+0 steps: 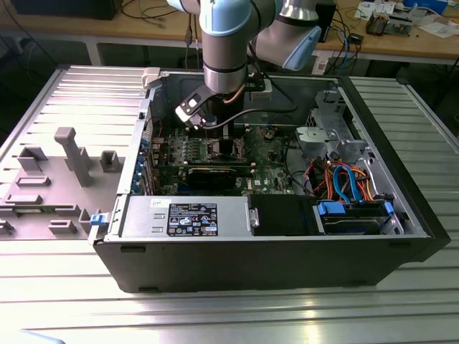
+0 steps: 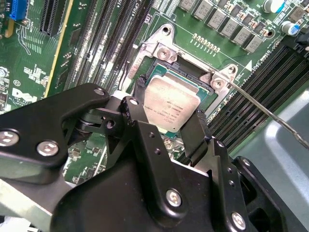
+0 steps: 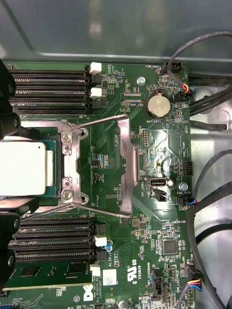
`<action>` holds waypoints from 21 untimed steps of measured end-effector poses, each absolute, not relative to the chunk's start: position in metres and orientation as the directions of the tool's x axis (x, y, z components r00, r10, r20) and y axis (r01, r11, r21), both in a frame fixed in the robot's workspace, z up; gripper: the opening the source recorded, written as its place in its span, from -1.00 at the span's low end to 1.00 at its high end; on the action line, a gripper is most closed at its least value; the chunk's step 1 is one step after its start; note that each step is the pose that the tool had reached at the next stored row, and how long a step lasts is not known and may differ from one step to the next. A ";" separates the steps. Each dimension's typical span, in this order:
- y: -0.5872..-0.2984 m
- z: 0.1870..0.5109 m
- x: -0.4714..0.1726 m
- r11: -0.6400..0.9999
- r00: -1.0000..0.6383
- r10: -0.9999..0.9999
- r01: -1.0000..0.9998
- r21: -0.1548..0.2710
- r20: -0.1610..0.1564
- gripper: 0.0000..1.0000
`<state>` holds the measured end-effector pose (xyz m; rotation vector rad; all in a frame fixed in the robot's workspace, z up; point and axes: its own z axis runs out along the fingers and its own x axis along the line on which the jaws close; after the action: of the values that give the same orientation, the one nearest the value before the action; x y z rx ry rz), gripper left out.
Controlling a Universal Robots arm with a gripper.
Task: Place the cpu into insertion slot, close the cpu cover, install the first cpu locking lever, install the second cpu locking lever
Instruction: 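Place the cpu into insertion slot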
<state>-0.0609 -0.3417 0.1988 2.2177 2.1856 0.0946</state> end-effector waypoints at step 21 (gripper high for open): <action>-0.341 0.199 -0.061 -0.015 0.014 1.000 0.998 0.062 0.025 0.24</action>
<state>-0.0607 -0.3409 0.1987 2.2179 2.1854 0.0952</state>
